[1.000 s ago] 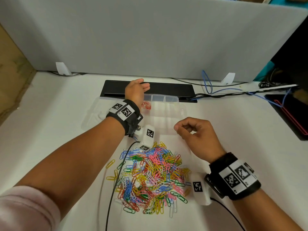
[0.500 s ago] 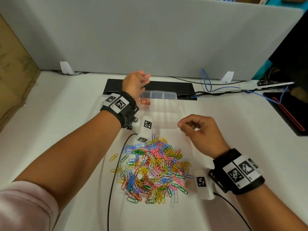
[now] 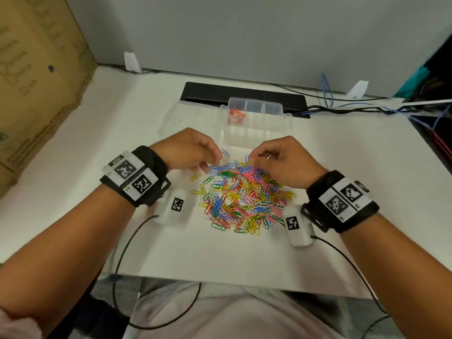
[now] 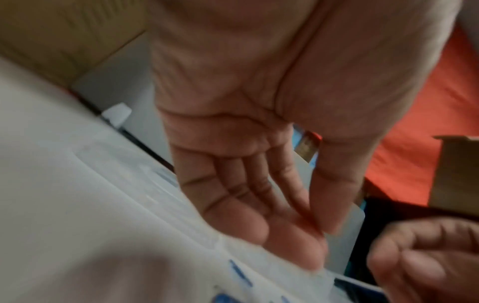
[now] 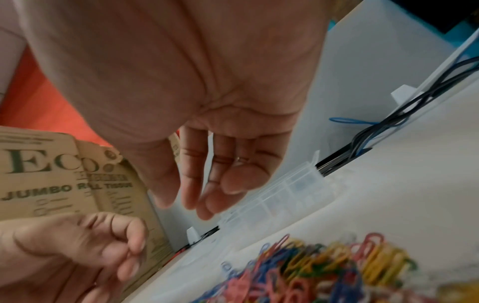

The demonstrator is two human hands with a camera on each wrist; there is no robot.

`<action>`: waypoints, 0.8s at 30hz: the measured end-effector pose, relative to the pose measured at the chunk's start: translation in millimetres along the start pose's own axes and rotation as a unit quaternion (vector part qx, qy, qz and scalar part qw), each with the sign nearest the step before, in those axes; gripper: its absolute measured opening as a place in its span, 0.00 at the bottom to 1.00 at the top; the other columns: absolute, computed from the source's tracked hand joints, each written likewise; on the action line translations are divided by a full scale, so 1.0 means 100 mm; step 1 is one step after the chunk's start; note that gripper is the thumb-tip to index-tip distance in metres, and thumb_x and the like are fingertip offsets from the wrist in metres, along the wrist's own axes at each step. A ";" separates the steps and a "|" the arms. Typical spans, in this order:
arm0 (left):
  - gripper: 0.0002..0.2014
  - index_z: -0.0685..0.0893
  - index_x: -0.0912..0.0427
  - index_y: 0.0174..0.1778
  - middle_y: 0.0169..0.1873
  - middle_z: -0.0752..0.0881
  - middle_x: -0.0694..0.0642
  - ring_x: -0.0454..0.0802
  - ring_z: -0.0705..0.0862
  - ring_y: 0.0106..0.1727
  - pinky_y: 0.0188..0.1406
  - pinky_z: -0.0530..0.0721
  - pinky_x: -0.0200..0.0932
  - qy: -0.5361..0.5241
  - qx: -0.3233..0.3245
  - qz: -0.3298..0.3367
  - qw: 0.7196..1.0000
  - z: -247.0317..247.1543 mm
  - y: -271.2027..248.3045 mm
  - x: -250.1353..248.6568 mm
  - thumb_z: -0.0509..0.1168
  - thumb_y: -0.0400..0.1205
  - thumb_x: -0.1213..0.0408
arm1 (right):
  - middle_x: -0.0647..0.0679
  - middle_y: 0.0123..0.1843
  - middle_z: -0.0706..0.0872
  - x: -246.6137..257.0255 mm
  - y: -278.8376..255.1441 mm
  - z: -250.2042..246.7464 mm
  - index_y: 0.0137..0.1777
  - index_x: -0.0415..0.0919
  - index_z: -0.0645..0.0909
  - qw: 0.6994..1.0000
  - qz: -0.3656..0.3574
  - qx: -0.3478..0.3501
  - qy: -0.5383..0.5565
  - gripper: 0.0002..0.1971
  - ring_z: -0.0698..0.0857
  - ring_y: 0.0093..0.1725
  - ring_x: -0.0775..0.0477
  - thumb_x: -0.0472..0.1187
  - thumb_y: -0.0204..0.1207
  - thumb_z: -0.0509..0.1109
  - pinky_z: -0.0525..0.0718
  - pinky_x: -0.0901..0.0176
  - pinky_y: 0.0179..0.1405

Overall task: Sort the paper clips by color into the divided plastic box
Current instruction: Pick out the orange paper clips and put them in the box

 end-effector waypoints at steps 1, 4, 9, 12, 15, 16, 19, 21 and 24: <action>0.05 0.90 0.60 0.43 0.33 0.89 0.51 0.42 0.86 0.30 0.37 0.80 0.42 0.020 0.014 -0.004 1.000 0.04 -0.07 0.07 0.70 0.80 0.72 | 0.55 0.36 0.90 0.05 -0.02 0.07 0.42 0.50 0.91 1.000 -0.003 0.010 -0.005 0.07 0.85 0.34 0.61 0.38 0.78 0.75 0.83 0.63 0.41; 0.04 0.92 0.61 0.45 0.33 0.90 0.51 0.44 0.84 0.32 0.37 0.82 0.35 0.059 0.056 0.002 0.997 0.12 -0.26 0.17 0.73 0.77 0.72 | 0.54 0.38 0.92 0.23 -0.09 0.35 0.45 0.45 0.93 0.997 -0.020 0.073 -0.026 0.04 0.87 0.37 0.59 0.38 0.76 0.76 0.86 0.62 0.46; 0.01 0.91 0.55 0.37 0.28 0.89 0.48 0.42 0.85 0.27 0.30 0.82 0.33 0.133 0.060 -0.050 0.988 0.21 -0.43 0.34 0.76 0.74 0.65 | 0.55 0.38 0.91 0.34 -0.19 0.82 0.47 0.48 0.93 0.975 -0.054 0.183 -0.112 0.08 0.86 0.36 0.57 0.36 0.77 0.73 0.85 0.60 0.44; 0.08 0.90 0.55 0.38 0.29 0.89 0.50 0.44 0.86 0.27 0.31 0.84 0.36 0.170 0.050 -0.053 0.983 0.27 -0.42 0.37 0.80 0.71 0.57 | 0.56 0.40 0.91 0.34 -0.14 0.84 0.46 0.52 0.93 0.969 -0.052 0.189 -0.153 0.10 0.86 0.39 0.55 0.37 0.76 0.72 0.86 0.58 0.47; 0.11 0.89 0.53 0.39 0.36 0.91 0.51 0.49 0.88 0.37 0.41 0.87 0.43 0.216 0.036 -0.041 0.975 0.32 -0.39 0.35 0.81 0.68 0.54 | 0.59 0.37 0.88 0.35 -0.09 0.86 0.47 0.53 0.92 0.960 -0.038 0.194 -0.199 0.10 0.84 0.38 0.57 0.37 0.73 0.74 0.83 0.61 0.45; 0.12 0.88 0.53 0.41 0.38 0.90 0.50 0.49 0.88 0.40 0.43 0.86 0.43 0.229 0.032 -0.034 0.972 0.34 -0.38 0.34 0.81 0.68 0.55 | 0.60 0.37 0.86 0.34 -0.08 0.88 0.48 0.54 0.92 0.954 -0.034 0.201 -0.218 0.09 0.83 0.38 0.58 0.38 0.73 0.74 0.80 0.63 0.43; 0.11 0.87 0.51 0.42 0.37 0.87 0.45 0.47 0.86 0.43 0.44 0.83 0.42 0.262 0.006 -0.022 0.965 0.35 -0.34 0.31 0.81 0.68 0.57 | 0.61 0.35 0.84 0.31 -0.06 0.94 0.44 0.54 0.91 0.946 -0.036 0.207 -0.248 0.07 0.81 0.37 0.60 0.40 0.73 0.75 0.76 0.65 0.40; 0.09 0.87 0.50 0.40 0.34 0.86 0.43 0.46 0.85 0.42 0.44 0.83 0.41 0.261 -0.012 -0.023 0.965 0.32 -0.31 0.31 0.80 0.69 0.59 | 0.61 0.36 0.85 0.28 -0.05 0.92 0.40 0.53 0.89 0.945 -0.033 0.199 -0.256 0.06 0.83 0.39 0.57 0.40 0.74 0.73 0.79 0.62 0.42; 0.05 0.89 0.52 0.39 0.32 0.86 0.43 0.45 0.85 0.40 0.40 0.81 0.38 0.261 -0.017 -0.016 0.965 0.31 -0.28 0.31 0.78 0.71 0.61 | 0.56 0.42 0.88 0.25 -0.04 0.79 0.42 0.50 0.88 0.946 -0.031 0.178 -0.269 0.04 0.85 0.44 0.50 0.41 0.75 0.73 0.83 0.56 0.47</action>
Point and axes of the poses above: each hand's wrist, its own y-axis towards the middle knuckle, its own z-axis out of the palm, x = y × z, the point moved 9 cm from there along y, towards the middle knuckle
